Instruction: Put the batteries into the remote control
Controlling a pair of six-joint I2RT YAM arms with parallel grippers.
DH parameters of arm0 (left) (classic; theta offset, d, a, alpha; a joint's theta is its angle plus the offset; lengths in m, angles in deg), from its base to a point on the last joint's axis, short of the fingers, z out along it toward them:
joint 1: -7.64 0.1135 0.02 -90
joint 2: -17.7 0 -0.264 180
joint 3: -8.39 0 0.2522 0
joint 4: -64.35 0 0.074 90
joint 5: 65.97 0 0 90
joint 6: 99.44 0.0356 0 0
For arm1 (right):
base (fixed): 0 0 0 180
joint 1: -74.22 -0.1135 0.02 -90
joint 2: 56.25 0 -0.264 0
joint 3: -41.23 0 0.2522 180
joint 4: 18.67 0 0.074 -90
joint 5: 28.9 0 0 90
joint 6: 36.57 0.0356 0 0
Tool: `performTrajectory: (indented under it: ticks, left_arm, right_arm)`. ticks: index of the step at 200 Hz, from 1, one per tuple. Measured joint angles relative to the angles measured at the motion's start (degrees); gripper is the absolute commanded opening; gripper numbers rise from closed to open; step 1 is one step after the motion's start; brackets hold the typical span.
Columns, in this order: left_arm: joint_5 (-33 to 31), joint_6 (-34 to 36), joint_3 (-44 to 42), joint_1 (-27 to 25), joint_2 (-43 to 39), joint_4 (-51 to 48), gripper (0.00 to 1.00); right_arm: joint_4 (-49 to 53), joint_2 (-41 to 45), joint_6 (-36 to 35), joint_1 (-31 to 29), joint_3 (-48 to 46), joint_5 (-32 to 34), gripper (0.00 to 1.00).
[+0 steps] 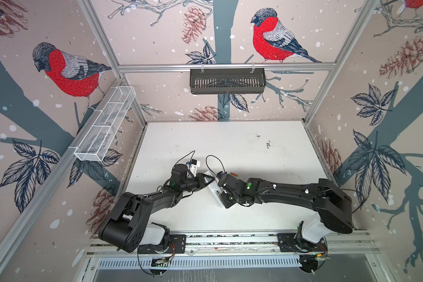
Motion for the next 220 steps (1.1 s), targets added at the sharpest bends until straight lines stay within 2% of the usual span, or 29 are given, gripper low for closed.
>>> performTrajectory:
  ticks: [220]
  left_arm:
    - [-2.58,0.44,-0.81,0.59,1.57,1.66,0.0]
  right_arm:
    - [-4.98,-4.22,-4.61,3.48,0.79,-4.5,0.13]
